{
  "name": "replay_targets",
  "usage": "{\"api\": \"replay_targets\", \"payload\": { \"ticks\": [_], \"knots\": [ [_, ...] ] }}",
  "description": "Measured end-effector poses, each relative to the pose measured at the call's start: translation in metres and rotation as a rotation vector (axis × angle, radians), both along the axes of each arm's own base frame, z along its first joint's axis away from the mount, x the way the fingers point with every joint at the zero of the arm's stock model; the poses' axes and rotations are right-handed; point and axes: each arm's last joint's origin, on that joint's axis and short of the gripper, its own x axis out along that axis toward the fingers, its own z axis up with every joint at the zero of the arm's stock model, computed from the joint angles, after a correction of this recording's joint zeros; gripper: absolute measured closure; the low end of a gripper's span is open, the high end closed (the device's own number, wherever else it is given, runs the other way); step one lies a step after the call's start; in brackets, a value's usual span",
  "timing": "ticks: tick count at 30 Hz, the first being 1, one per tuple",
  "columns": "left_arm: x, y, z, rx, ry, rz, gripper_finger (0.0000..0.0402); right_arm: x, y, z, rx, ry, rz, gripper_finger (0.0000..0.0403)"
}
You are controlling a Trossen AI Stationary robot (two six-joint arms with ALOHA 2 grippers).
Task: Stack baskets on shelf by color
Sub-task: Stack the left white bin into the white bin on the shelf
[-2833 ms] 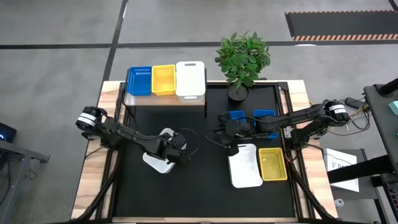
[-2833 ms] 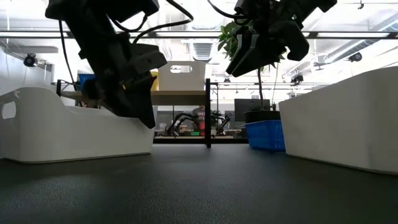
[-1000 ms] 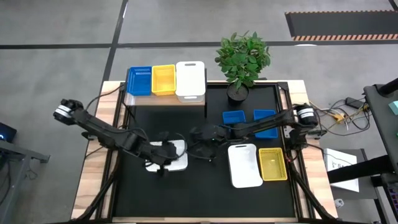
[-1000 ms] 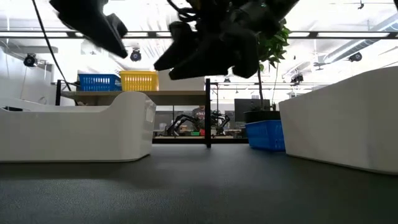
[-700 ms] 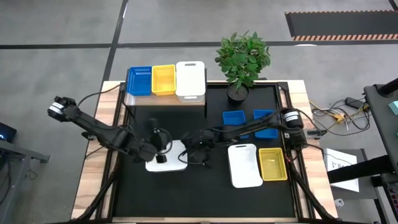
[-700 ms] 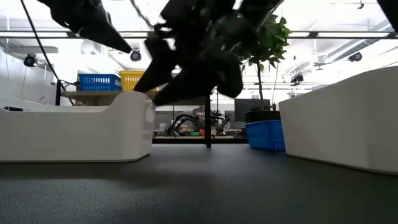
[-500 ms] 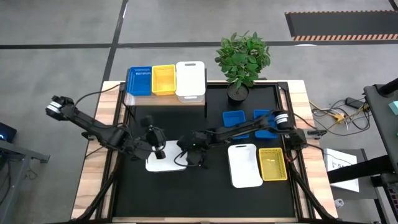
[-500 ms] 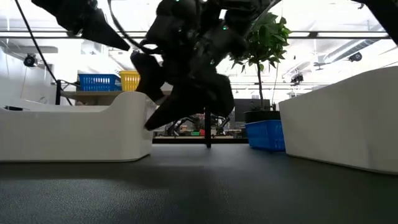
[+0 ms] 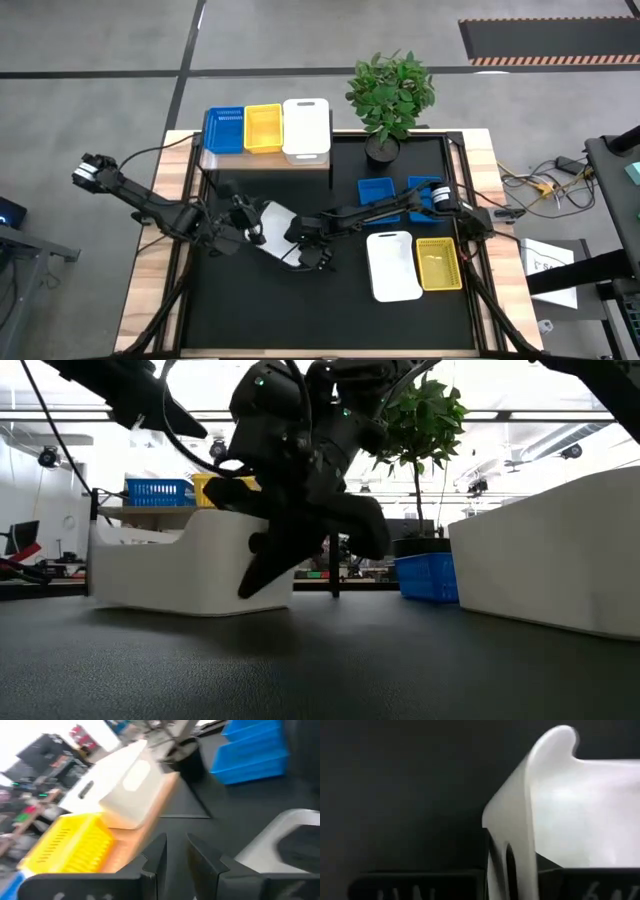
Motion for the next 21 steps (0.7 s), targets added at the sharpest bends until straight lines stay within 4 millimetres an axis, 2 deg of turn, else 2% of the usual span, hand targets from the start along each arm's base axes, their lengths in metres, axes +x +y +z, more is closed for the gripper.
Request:
{"api": "replay_targets", "payload": {
  "ticks": [4, 11, 17, 21],
  "knots": [
    [-0.001, 0.002, 0.001, 0.057, -0.006, 0.054, 0.0347, -0.004, 0.003, 0.011, 0.010, 0.021, -0.013, 0.0391],
    [-0.003, 0.003, 0.004, 0.083, -0.040, 0.108, 0.0347, -0.018, 0.006, 0.043, 0.025, 0.078, -0.055, 0.0393],
    [-0.001, 0.003, 0.006, 0.067, -0.069, 0.110, 0.0347, -0.037, 0.007, 0.089, 0.074, 0.068, -0.154, 0.0394],
    [0.000, 0.002, 0.006, 0.061, -0.081, 0.111, 0.0347, -0.050, 0.011, 0.118, 0.003, 0.015, -0.331, 0.0394]
  ]
}}
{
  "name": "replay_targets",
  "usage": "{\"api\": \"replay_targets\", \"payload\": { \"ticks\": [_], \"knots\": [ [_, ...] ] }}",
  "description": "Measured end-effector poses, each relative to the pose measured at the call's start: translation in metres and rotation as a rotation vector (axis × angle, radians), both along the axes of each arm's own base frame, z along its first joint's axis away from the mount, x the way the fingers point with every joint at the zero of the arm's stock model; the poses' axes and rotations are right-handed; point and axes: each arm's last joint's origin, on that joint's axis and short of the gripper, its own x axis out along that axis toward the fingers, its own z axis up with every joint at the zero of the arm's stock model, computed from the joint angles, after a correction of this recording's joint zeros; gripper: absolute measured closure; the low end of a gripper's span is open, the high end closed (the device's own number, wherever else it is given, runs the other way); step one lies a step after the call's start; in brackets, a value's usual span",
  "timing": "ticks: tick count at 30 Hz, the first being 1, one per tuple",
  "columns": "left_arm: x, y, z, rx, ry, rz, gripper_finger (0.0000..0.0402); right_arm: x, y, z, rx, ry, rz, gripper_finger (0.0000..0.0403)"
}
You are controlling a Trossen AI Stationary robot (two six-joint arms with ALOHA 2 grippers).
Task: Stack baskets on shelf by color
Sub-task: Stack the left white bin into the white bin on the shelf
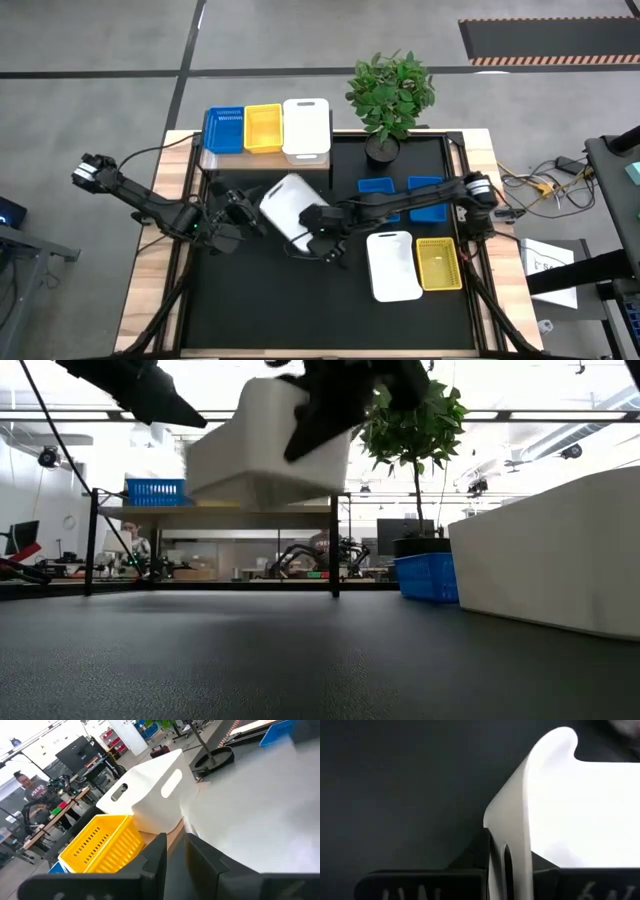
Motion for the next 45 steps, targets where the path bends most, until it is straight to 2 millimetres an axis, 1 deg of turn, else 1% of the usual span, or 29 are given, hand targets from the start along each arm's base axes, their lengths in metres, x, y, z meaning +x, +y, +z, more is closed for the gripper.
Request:
{"api": "replay_targets", "payload": {
  "ticks": [2, 5, 7, 9, 12, 27, 31, 38, 40, 45],
  "knots": [
    [0.000, 0.000, 0.000, -0.002, -0.006, 0.001, 0.0347, -0.006, 0.002, 0.012, -0.060, -0.032, -0.098, 0.0394],
    [0.001, 0.000, 0.001, -0.007, -0.021, 0.004, 0.0347, -0.013, 0.004, 0.023, -0.125, -0.061, -0.218, 0.0394],
    [0.001, 0.000, 0.001, -0.009, -0.020, 0.000, 0.0347, -0.016, 0.003, 0.029, -0.155, -0.087, -0.294, 0.0394],
    [0.001, -0.001, 0.001, -0.011, -0.020, -0.002, 0.0347, -0.020, 0.000, 0.039, -0.138, -0.115, -0.325, 0.0394],
    [0.001, -0.001, 0.002, -0.012, -0.022, -0.002, 0.0347, -0.023, -0.002, 0.047, -0.136, -0.143, -0.339, 0.0394],
    [0.001, -0.001, 0.002, -0.012, -0.024, -0.002, 0.0347, -0.027, 0.000, 0.053, -0.106, -0.156, -0.318, 0.0394],
    [0.001, -0.001, 0.002, -0.013, -0.024, -0.002, 0.0347, -0.023, 0.000, 0.058, -0.076, -0.209, -0.363, 0.0394],
    [0.001, -0.001, 0.002, -0.014, -0.024, -0.004, 0.0347, -0.021, -0.004, 0.095, -0.117, -0.353, -0.474, 0.0394],
    [0.001, -0.001, 0.002, -0.016, -0.023, -0.006, 0.0347, -0.021, -0.007, 0.107, -0.104, -0.388, -0.496, 0.0394],
    [0.001, -0.001, 0.002, -0.020, -0.026, -0.009, 0.0347, -0.022, -0.020, 0.145, -0.029, -0.511, -0.566, 0.0394]
  ]
}}
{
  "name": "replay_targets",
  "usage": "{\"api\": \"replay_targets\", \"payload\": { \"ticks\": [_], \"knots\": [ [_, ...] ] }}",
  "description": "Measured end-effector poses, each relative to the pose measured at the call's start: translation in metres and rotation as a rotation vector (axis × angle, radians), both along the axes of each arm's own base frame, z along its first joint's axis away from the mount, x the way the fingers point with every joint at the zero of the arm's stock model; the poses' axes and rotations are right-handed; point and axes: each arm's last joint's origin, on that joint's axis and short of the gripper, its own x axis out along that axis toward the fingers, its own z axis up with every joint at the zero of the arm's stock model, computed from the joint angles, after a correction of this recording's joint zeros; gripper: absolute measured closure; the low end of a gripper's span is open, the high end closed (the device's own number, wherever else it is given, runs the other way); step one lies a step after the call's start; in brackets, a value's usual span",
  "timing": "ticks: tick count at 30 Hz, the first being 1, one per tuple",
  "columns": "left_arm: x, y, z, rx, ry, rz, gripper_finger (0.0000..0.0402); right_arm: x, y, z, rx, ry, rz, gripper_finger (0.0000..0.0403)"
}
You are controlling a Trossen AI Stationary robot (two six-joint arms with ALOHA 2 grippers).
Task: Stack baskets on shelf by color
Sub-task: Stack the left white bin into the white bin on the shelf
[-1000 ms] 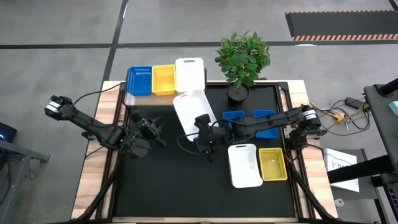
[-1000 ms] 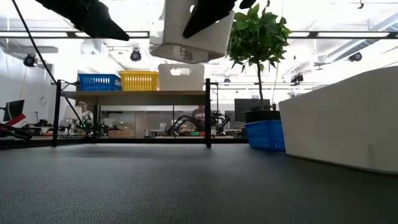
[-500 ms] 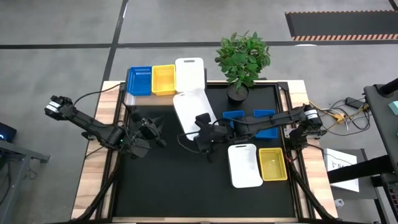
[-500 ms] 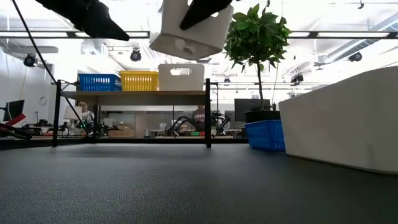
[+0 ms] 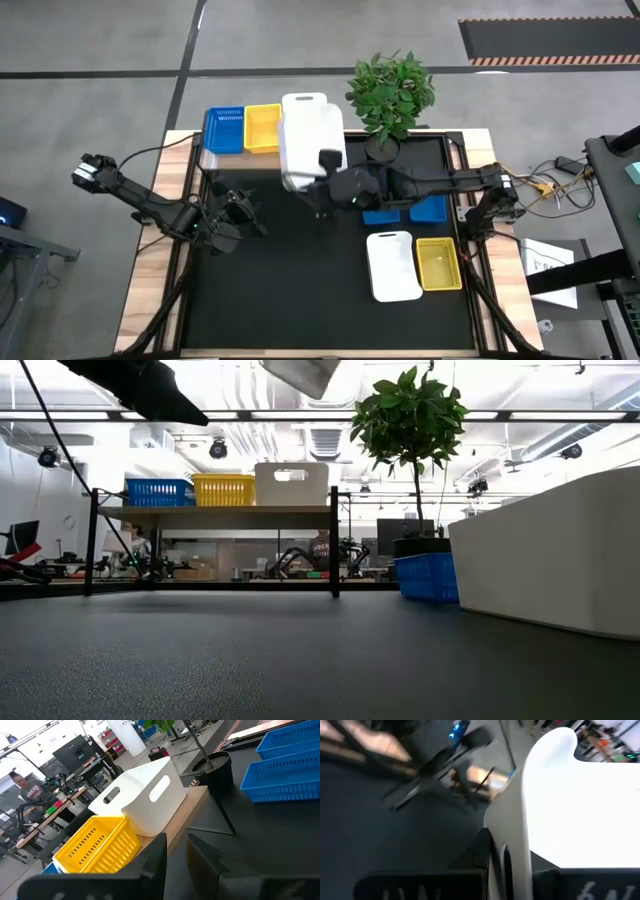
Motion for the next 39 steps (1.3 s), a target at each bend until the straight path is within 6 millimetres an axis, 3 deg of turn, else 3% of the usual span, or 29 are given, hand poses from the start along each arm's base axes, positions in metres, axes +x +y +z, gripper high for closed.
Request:
{"api": "replay_targets", "payload": {
  "ticks": [7, 15, 21, 31, 39],
  "knots": [
    [0.001, 0.000, 0.001, -0.006, -0.011, -0.002, 0.0347, -0.004, -0.033, 0.027, 0.040, -0.085, -0.074, 0.0394],
    [0.001, 0.000, 0.001, -0.008, -0.015, -0.003, 0.0347, -0.006, -0.077, 0.025, 0.189, -0.075, -0.024, 0.0394],
    [0.001, 0.000, 0.001, -0.008, -0.015, -0.003, 0.0347, 0.002, -0.101, 0.012, 0.182, -0.043, -0.065, 0.0394],
    [0.001, 0.000, 0.001, -0.007, -0.014, -0.003, 0.0347, 0.036, -0.118, -0.028, 0.044, 0.051, -0.025, 0.0394],
    [0.001, 0.000, 0.001, -0.006, -0.014, -0.003, 0.0347, 0.036, -0.144, -0.036, 0.020, 0.073, -0.067, 0.0394]
  ]
}}
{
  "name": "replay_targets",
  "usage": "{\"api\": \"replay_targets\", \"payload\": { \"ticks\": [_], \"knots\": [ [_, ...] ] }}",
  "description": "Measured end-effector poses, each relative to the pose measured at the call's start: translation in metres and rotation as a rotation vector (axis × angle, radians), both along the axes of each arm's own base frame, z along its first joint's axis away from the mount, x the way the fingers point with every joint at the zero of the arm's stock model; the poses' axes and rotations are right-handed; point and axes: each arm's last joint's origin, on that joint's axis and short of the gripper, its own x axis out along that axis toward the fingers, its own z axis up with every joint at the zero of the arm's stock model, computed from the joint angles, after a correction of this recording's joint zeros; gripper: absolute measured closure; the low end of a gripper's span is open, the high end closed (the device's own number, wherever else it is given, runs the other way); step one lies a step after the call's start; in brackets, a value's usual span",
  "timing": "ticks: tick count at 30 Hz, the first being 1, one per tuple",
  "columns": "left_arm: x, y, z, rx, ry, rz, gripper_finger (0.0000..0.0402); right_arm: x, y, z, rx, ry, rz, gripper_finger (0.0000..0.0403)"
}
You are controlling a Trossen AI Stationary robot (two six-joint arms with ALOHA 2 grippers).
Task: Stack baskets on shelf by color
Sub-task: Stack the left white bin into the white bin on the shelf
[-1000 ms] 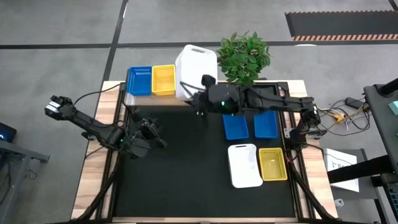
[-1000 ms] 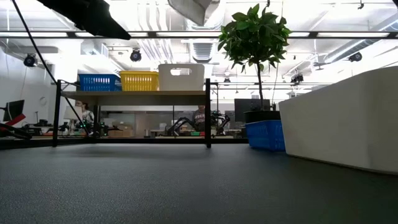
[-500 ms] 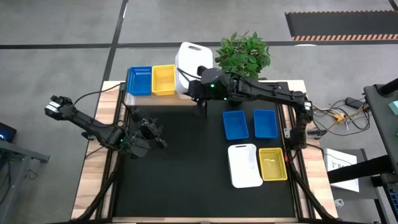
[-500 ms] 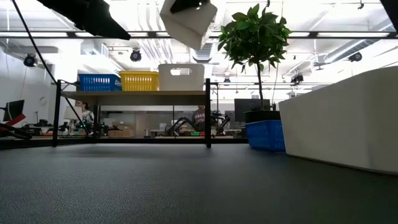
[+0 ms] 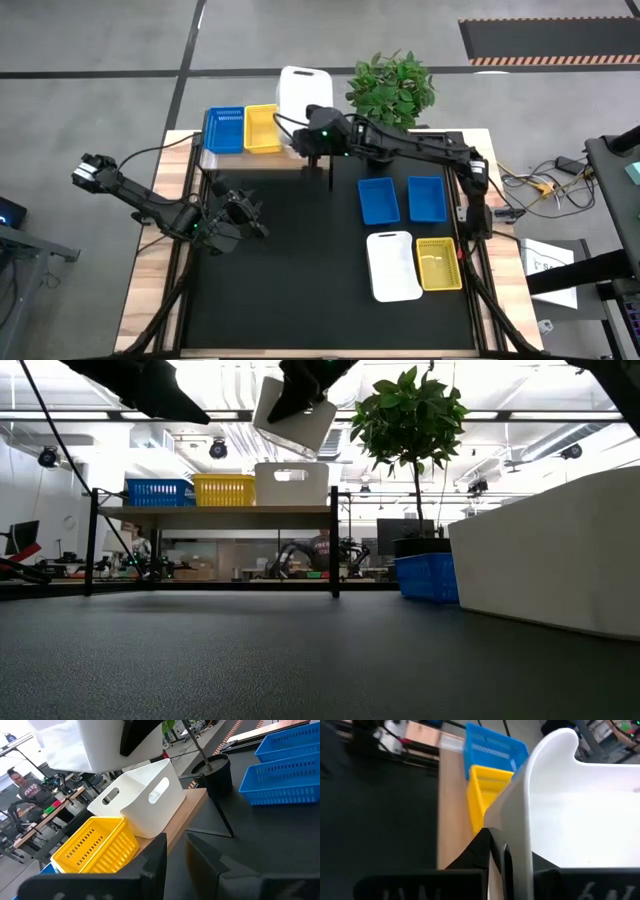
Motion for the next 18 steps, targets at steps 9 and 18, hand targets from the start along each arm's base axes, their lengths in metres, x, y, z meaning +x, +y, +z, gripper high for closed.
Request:
{"api": "replay_targets", "payload": {
  "ticks": [9, 18],
  "knots": [
    [0.000, 0.000, 0.000, 0.006, 0.007, -0.002, 0.0347, -0.004, -0.018, -0.004, 0.039, 0.001, -0.008, 0.0394],
    [0.000, 0.000, 0.000, 0.006, 0.007, -0.002, 0.0347, 0.010, -0.025, -0.030, 0.071, 0.058, 0.006, 0.0394]
  ]
}}
